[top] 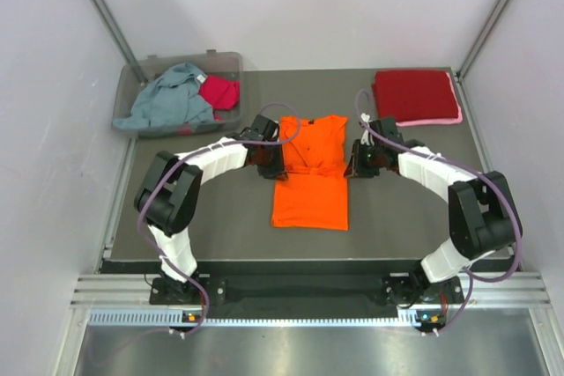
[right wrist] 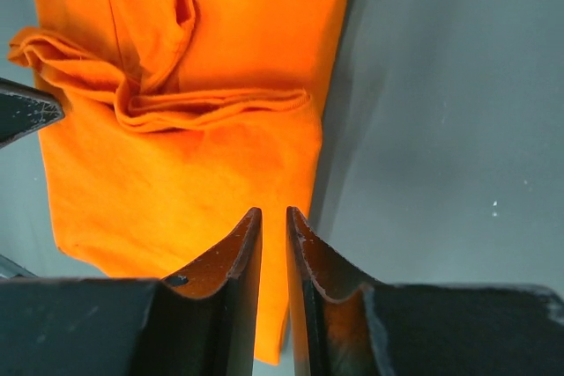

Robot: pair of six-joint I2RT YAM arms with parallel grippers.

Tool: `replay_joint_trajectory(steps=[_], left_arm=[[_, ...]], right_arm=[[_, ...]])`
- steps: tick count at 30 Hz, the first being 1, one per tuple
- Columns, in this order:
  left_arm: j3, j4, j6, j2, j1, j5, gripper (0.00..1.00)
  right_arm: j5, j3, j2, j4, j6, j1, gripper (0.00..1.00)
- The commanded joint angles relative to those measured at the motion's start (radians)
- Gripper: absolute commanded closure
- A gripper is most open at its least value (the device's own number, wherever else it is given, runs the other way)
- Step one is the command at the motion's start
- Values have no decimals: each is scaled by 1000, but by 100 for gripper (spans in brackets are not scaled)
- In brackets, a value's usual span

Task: Fold and stack the t-shirts
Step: Fold the tshirt

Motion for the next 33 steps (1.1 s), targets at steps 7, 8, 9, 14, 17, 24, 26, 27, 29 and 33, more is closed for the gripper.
replay_joint_trajectory(steps=[7,8,9,14,17,24,26,27,29,33], left_arm=[[75,62,36,61,35,-24,81],[82,63,38,67,38,-23,80],[88,63,42,73,41,-21,81],[137,56,53,108,55,-17,81],[151,53,61,125,60,-15,81],[154,57,107,136,67,-14,75],[151,53,120,136,67,-18,73],[151,53,131,138,67,-15,71],[152,45,140,141,67,-18,70],[151,37,162,145,67,-27,68]], right_arm=[[10,96,73,61,-29,15,81],[10,101,77,58,-34,17,81],[12,110,80,57,-44,15,81],[21,128,99,46,-75,15,77],[33,136,108,46,-93,15,75],[32,147,107,34,-164,15,65],[21,148,102,28,-187,15,61],[29,151,104,26,-205,13,61],[35,151,107,23,-221,13,60],[-2,159,134,35,-250,10,59]])
